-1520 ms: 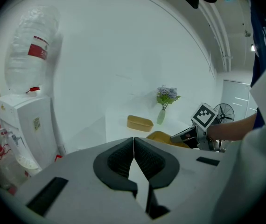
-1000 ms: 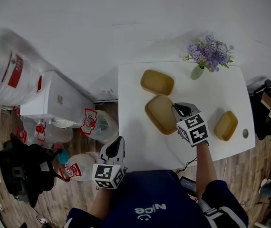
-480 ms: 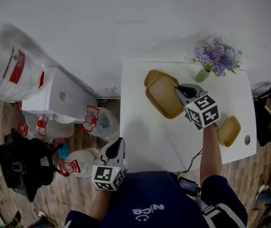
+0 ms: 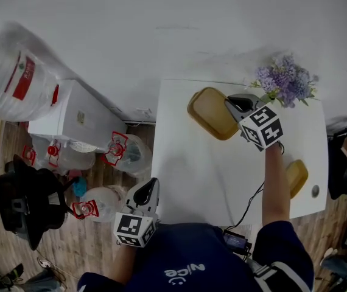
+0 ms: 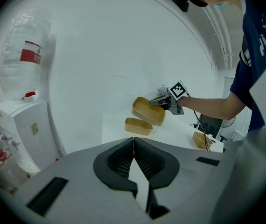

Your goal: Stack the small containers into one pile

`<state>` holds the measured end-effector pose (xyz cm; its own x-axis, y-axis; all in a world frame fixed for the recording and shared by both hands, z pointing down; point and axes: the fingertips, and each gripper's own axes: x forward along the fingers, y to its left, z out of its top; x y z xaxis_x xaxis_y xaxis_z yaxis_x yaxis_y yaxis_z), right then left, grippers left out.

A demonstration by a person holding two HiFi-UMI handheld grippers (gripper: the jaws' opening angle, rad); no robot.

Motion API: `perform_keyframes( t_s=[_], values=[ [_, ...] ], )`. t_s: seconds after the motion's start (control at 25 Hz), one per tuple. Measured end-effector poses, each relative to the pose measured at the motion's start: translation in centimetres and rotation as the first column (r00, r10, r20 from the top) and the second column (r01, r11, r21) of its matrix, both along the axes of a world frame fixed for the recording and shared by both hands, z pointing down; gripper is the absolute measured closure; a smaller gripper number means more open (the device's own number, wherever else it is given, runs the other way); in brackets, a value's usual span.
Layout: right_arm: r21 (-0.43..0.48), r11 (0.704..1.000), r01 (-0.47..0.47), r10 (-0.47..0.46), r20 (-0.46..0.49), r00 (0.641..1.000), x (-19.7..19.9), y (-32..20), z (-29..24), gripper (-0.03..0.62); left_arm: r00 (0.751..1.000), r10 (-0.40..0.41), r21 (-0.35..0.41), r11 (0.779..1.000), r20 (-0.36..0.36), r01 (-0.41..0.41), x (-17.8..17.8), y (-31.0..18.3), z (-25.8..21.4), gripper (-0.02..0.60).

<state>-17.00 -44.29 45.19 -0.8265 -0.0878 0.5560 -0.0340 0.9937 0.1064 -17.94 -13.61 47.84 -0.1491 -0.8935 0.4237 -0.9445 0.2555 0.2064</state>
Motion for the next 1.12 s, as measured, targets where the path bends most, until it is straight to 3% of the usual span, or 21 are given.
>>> perform_keyframes(
  t_s=[0.4, 0.6, 0.88, 1.12],
  values=[
    [-0.020, 0.995, 0.094, -0.095, -0.076, 0.993, -3.3, -3.0, 5.0, 0.539, 0.998, -0.061, -0.088, 0.994, 0.014, 0.062, -0.8, 0.6, 0.9, 0.563],
    [-0.055, 0.990, 0.128, -0.132, -0.079, 0.988, -3.7, -3.4, 6.8, 0.539, 0.994, -0.100, -0.126, 0.987, -0.038, 0.095, -1.4, 1.5, 1.6, 0.563],
    [-0.131, 0.981, 0.146, -0.154, -0.050, 0.987, -4.2, -4.6, 8.8, 0.539, 0.988, -0.146, -0.265, 0.956, -0.059, 0.125, -1.8, 2.9, 4.6, 0.563],
    [-0.138, 0.975, 0.175, -0.188, -0.087, 0.978, -4.8, -4.4, 10.8, 0.537, 0.977, -0.196, -0.257, 0.952, -0.085, 0.168, -2.7, 3.0, 4.6, 0.563]
  ],
)
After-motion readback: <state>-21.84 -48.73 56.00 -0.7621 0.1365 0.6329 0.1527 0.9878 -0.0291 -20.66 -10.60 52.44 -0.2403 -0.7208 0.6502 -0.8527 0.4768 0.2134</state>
